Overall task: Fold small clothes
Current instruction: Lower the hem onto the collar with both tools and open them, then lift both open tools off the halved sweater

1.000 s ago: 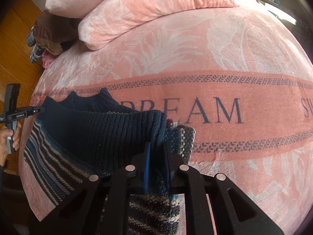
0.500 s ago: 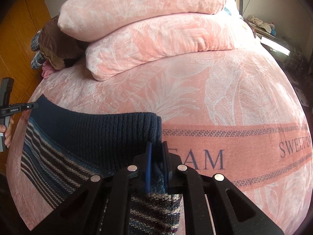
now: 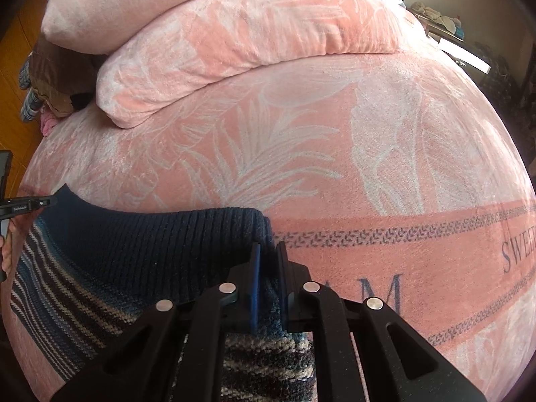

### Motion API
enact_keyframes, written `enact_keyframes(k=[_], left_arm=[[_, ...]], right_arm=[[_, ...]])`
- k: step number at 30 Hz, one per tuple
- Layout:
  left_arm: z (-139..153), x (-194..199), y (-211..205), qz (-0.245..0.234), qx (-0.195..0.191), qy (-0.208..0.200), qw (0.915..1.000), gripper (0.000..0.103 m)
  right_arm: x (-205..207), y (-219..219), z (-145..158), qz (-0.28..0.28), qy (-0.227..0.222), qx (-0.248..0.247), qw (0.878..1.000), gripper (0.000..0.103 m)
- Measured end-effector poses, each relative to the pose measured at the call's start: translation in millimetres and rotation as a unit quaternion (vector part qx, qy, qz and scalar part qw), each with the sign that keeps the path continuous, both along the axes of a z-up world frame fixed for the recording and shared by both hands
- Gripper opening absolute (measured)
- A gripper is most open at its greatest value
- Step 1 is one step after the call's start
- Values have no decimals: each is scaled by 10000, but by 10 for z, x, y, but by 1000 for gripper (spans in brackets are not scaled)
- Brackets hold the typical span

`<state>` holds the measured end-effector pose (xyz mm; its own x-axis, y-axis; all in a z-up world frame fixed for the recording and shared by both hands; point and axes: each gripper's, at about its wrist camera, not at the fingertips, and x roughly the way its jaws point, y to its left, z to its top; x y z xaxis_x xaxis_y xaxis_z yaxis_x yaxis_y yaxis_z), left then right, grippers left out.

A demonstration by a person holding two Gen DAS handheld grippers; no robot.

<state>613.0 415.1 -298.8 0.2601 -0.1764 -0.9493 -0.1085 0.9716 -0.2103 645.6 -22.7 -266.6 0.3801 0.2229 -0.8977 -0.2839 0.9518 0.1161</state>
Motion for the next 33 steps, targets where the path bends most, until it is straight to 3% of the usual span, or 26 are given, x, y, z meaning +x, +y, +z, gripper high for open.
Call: enact_keyframes(k=[5, 6, 7, 8, 9, 12, 14, 16, 19, 21, 23, 26, 28, 30, 31, 33], left_arm=[[-58, -23, 34, 151, -52, 99, 9998, 8], [11, -43, 56, 254, 41, 43, 9997, 17], [117, -88, 83, 427, 232, -70, 9988, 33], [256, -156, 94, 577, 384, -262, 9973, 37], [388, -232, 78, 596, 301, -473, 9966, 38], [615, -432, -116, 159, -310, -843, 9958, 38], [537, -513, -247, -160, -734, -761, 9943, 38], [306, -525, -344, -265, -523, -449, 9973, 31], [-13, -541, -254, -49, -305, -157, 9994, 18], [79, -556, -254, 11, -285, -242, 9993, 18], [326, -666, -323, -114, -371, -555, 9977, 21], [602, -974, -500, -547, -956, -928, 9896, 25], [536, -1183, -644, -747, -1147, -845, 9870, 27], [240, -1291, -695, -715, -748, -505, 9934, 27], [78, -1314, -667, -640, -801, -355, 9941, 23], [74, -1347, -637, -564, -870, -489, 9934, 24]], right_arm=[[54, 15, -352, -88, 482, -92, 9988, 12], [28, 19, -358, -93, 425, -119, 9990, 15], [-5, 1, -312, -152, 332, -49, 9993, 19], [-41, -37, -244, -246, 258, 102, 9993, 20], [-100, -70, -149, -316, 120, 247, 9991, 22], [-309, -75, 113, -191, -138, 509, 9984, 23], [-429, -49, 137, -68, 31, 732, 9973, 23], [-510, 30, 17, 82, 274, 682, 9973, 23], [-548, 125, -298, 184, 607, 415, 9971, 21], [-572, 141, -305, 190, 518, 326, 9979, 20], [-680, 138, -129, 126, 444, 621, 9970, 22], [-971, 249, 83, 418, 324, 1043, 9931, 22], [-1151, 370, 29, 580, 454, 1141, 9907, 22], [-1264, 494, -129, 678, 546, 990, 9913, 22], [-1281, 528, -197, 654, 495, 894, 9926, 21], [-1246, 537, -219, 529, 561, 920, 9928, 20]])
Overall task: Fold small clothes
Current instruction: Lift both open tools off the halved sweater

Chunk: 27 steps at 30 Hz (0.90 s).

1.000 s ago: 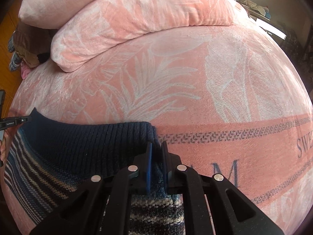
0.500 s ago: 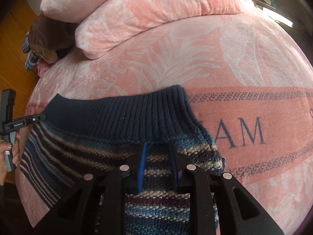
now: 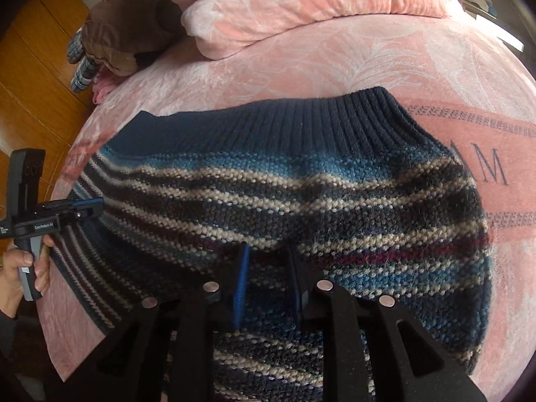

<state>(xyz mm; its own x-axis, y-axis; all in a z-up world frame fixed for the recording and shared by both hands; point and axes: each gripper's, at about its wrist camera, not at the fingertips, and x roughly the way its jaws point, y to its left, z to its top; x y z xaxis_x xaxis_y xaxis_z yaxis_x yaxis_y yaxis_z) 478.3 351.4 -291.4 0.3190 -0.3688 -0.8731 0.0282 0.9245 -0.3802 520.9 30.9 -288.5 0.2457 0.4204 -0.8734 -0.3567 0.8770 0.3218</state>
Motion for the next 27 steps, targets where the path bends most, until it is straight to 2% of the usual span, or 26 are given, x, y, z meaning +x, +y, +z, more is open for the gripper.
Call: enact_keyframes(k=[1, 2, 3, 6, 7, 9, 11, 12, 14, 16, 18, 19, 21, 23, 24, 25, 26, 27], left_arm=[[81, -13, 0, 83, 23, -43, 10000, 23], [209, -63, -6, 111, -7, -191, 9998, 27], [361, -151, -42, 64, -86, -404, 9991, 38], [640, -501, -312, -404, -377, -811, 9952, 42], [609, -597, -430, -533, -381, -788, 9947, 43], [371, -666, -596, -563, -96, -549, 9969, 43], [66, -666, -620, -420, 53, -217, 9989, 40], [21, -669, -597, -340, -6, -233, 9991, 39], [80, -674, -626, -386, 82, -243, 9989, 39], [234, -774, -605, -440, -208, -343, 9982, 42], [369, -959, -586, -550, -326, -553, 9964, 47], [379, -1038, -558, -556, -217, -590, 9965, 53], [306, -1136, -442, -401, 80, -575, 9975, 53], [149, -1138, -223, -97, 18, -401, 9991, 52], [60, -1152, -128, 12, 22, -307, 9995, 49], [-13, -1170, -58, 75, -57, -199, 9998, 46], [-11, -1190, -4, 125, -229, -197, 9995, 41], [48, -1220, 50, 154, -440, -273, 9985, 41]], right_arm=[[25, -13, 53, -99, 90, 36, 9999, 21], [-3, -28, 159, -161, 61, 123, 9998, 22], [-93, -22, 293, -91, -56, 295, 9995, 22], [-496, 128, 509, 263, -245, 611, 9975, 22], [-612, 220, 484, 383, -200, 687, 9967, 22], [-777, 433, 338, 542, -74, 717, 9959, 22], [-836, 625, 90, 547, 18, 463, 9974, 22], [-843, 679, -53, 502, 125, 320, 9981, 22], [-873, 685, -71, 404, 72, 326, 9986, 21], [-947, 571, 118, 364, 85, 532, 9979, 23], [-1066, 332, 323, 256, -142, 679, 9973, 23], [-1132, 173, 382, 192, -281, 595, 9976, 23], [-1223, -197, 432, -73, -580, 257, 9980, 23], [-1184, -604, 319, -539, -545, 6, 9971, 23], [-1133, -778, 193, -784, -427, -149, 9959, 19], [-1086, -921, 40, -863, -175, -145, 9960, 10], [-1067, -991, -62, -830, -6, -46, 9965, 7], [-1086, -1007, -32, -781, -83, 15, 9969, 8]])
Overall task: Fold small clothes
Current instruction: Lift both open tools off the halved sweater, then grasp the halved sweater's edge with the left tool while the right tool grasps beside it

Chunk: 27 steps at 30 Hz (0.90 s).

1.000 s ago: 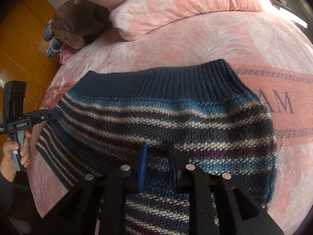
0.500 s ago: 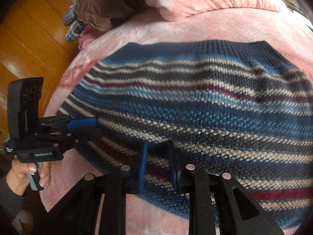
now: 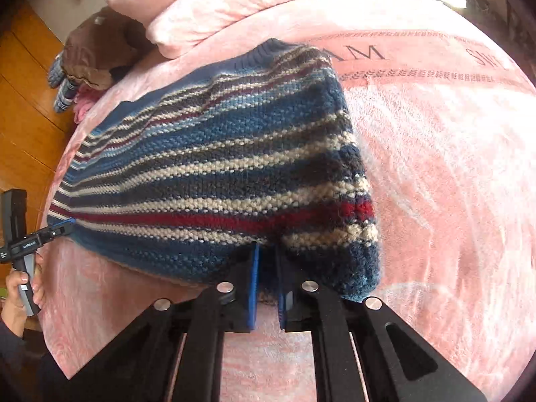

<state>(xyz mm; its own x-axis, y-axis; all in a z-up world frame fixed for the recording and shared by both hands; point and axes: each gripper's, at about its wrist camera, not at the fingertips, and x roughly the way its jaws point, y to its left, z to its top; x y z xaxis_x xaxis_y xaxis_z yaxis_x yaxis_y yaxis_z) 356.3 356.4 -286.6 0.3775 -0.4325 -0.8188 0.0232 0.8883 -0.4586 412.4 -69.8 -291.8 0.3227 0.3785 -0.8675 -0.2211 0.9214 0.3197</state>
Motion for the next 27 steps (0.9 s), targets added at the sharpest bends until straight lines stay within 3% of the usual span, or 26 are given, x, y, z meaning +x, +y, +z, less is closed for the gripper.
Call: enact_keyframes(k=[3, 5, 7, 9, 11, 13, 15, 16, 18, 20, 24, 27], left_arm=[[230, -130, 298, 440, -284, -499, 9974, 54], [104, -89, 507, 701, -306, -254, 9967, 55], [-140, -16, 610, 732, -499, 76, 9960, 45], [-163, 3, 706, 781, -728, 148, 9942, 41], [-84, -16, 833, 832, -1104, 211, 9902, 42], [48, -56, 999, 902, -1335, 191, 9868, 62], [209, -67, 1177, 1026, -1197, 81, 9875, 79], [265, -29, 1254, 1115, -1107, 85, 9875, 88], [272, 97, 1422, 1202, -1100, 315, 9861, 90], [219, 246, 1528, 1254, -1111, 590, 9841, 90], [140, 504, 1594, 1190, -1186, 868, 9820, 90], [88, 678, 1556, 1036, -1171, 950, 9831, 90]], right_arm=[[-86, -100, 274, -52, -319, 310, 9990, 20], [-99, -283, 327, -382, -413, 429, 9975, 22], [-31, -421, 128, -573, -108, 320, 9978, 22], [21, -504, -61, -616, 127, 468, 9969, 21], [47, -507, 31, -679, 150, 489, 9964, 21], [7, -414, 230, -636, -67, 306, 9975, 26], [-97, -138, 441, -216, -384, 1, 9990, 35], [-170, 50, 510, 14, -506, -187, 9985, 50], [-325, 464, 566, 514, -686, -562, 9947, 64], [-495, 893, 550, 1001, -824, -926, 9872, 64], [-770, 1585, 447, 1677, -696, -980, 9785, 64], [-919, 2007, 430, 2000, -947, -1134, 9686, 64]])
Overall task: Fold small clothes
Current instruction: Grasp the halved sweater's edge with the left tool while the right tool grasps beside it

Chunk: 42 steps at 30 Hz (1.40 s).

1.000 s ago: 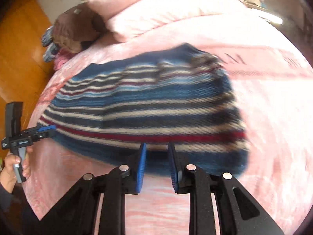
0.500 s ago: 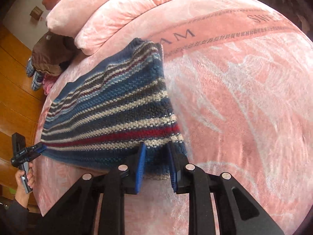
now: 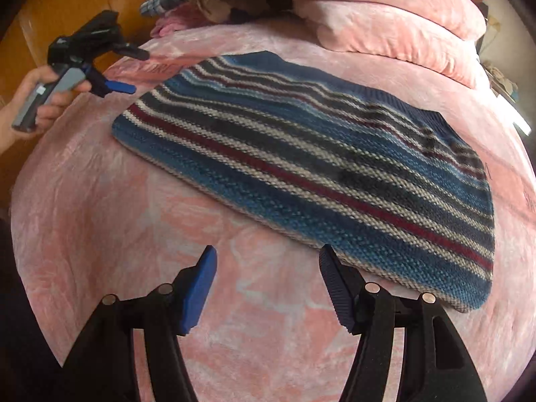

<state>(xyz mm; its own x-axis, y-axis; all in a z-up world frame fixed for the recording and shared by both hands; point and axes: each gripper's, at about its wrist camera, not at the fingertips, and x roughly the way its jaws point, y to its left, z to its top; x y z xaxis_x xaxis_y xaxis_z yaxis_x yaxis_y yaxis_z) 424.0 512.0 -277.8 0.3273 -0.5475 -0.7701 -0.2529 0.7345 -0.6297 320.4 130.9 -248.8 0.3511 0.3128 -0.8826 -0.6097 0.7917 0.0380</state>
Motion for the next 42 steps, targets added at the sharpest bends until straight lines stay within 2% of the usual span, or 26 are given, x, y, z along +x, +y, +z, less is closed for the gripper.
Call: enact_keyframes(k=[4, 8, 18, 22, 25, 27, 32, 34, 35, 38, 39, 40, 41, 42], left_arm=[[-113, 248, -120, -156, -48, -13, 9999, 90], [-234, 419, -177, -247, -186, -49, 9995, 90], [-509, 728, -172, -387, -327, 76, 9987, 90], [-544, 854, -233, -557, -373, 76, 9977, 90], [-553, 931, -287, -709, -371, 97, 9967, 90], [-558, 976, -342, -872, -220, 133, 9959, 90], [-563, 1068, -414, -1000, -314, 129, 9944, 90], [-576, 1086, -439, -1022, -341, 123, 9941, 89], [-585, 1096, -452, -1038, -348, 128, 9939, 88], [-617, 1163, -467, -994, -435, 189, 9939, 72], [-626, 1168, -468, -1017, -416, 241, 9937, 63], [-625, 1173, -475, -1048, -331, 297, 9935, 51], [-617, 1162, -467, -1046, -267, 339, 9936, 44], [-615, 1169, -463, -1022, -262, 380, 9937, 35]], right_arm=[[-60, 468, 17, 386, -202, 25, 9990, 64], [-40, 759, 58, 622, -425, 23, 9972, 65], [18, 1125, -42, 840, -486, 95, 9952, 65], [-156, 1411, -166, 1096, -774, -129, 9909, 66], [-321, 1691, -294, 1405, -1145, -408, 9826, 67], [-397, 1882, -373, 1559, -1422, -573, 9758, 67], [-497, 2319, -568, 1757, -2335, -1145, 9495, 67], [-525, 2446, -611, 1767, -2667, -1319, 9382, 71], [-534, 2499, -627, 1763, -2820, -1394, 9327, 71], [-547, 2637, -659, 1710, -3174, -1533, 9201, 71], [-553, 2681, -669, 1689, -3289, -1557, 9160, 71], [-544, 2713, -677, 1676, -3356, -1569, 9136, 66], [-521, 2737, -681, 1660, -3334, -1566, 9147, 59], [-481, 2750, -677, 1627, -3206, -1543, 9203, 40]])
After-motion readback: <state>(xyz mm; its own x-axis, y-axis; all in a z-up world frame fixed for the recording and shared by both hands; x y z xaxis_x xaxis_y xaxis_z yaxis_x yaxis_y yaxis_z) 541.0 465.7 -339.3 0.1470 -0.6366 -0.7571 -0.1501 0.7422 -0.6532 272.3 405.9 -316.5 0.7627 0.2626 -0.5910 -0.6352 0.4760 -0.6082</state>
